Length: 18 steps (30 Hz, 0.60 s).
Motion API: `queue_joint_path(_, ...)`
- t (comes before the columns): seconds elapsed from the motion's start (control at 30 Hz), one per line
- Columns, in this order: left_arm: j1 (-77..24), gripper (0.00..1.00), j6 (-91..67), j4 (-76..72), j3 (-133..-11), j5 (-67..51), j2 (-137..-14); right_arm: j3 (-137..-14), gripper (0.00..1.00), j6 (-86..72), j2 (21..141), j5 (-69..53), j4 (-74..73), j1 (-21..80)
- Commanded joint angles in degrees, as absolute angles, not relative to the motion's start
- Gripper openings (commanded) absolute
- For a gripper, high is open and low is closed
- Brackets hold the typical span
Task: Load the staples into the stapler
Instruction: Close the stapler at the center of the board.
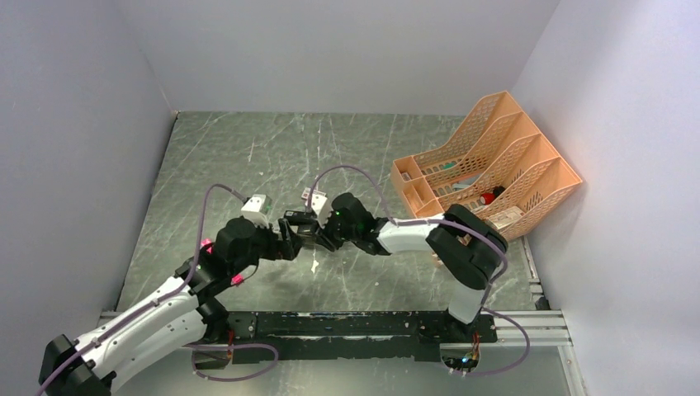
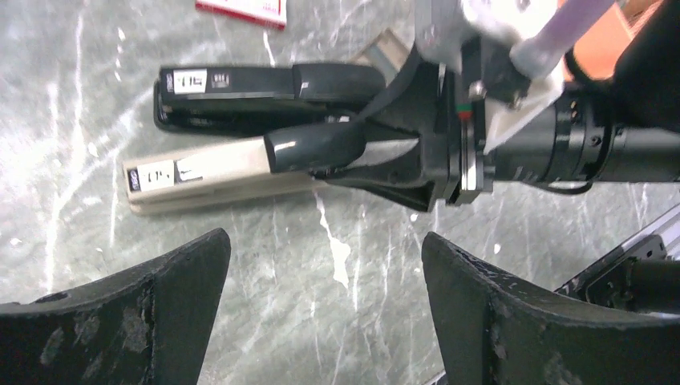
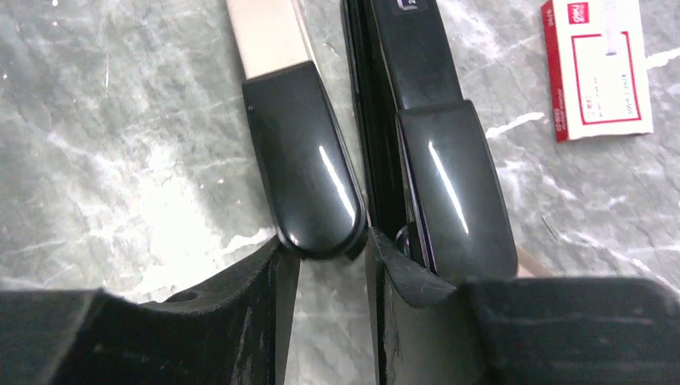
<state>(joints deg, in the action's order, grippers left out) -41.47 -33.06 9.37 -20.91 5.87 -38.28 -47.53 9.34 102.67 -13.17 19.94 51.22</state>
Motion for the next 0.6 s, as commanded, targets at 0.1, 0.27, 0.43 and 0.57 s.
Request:
queue_joint_path(0.1, -41.68, 0.93, -28.20, 11.79, -28.30, 11.58, -41.42, -44.61, 0.40, 11.41, 91.08, -10.84, 9.75, 50.79)
queue_joint_path(0.27, -41.73, 0.91, -19.28, 11.55, -32.93, 14.40, -53.83, -39.56, 0.41, 7.51, 81.64, -12.12, 8.20, 50.83)
queue_joint_path(0.43, -41.66, 0.85, -3.80, 8.32, -35.94, 12.57, -62.61, -35.90, 0.41, 3.14, 72.02, -17.30, 6.78, 50.83)
queue_joint_path(0.57, -41.50, 0.81, 9.27, 10.29, -39.43, 4.45, -62.67, -33.39, 0.41, 0.87, 64.60, -19.81, 4.92, 50.88)
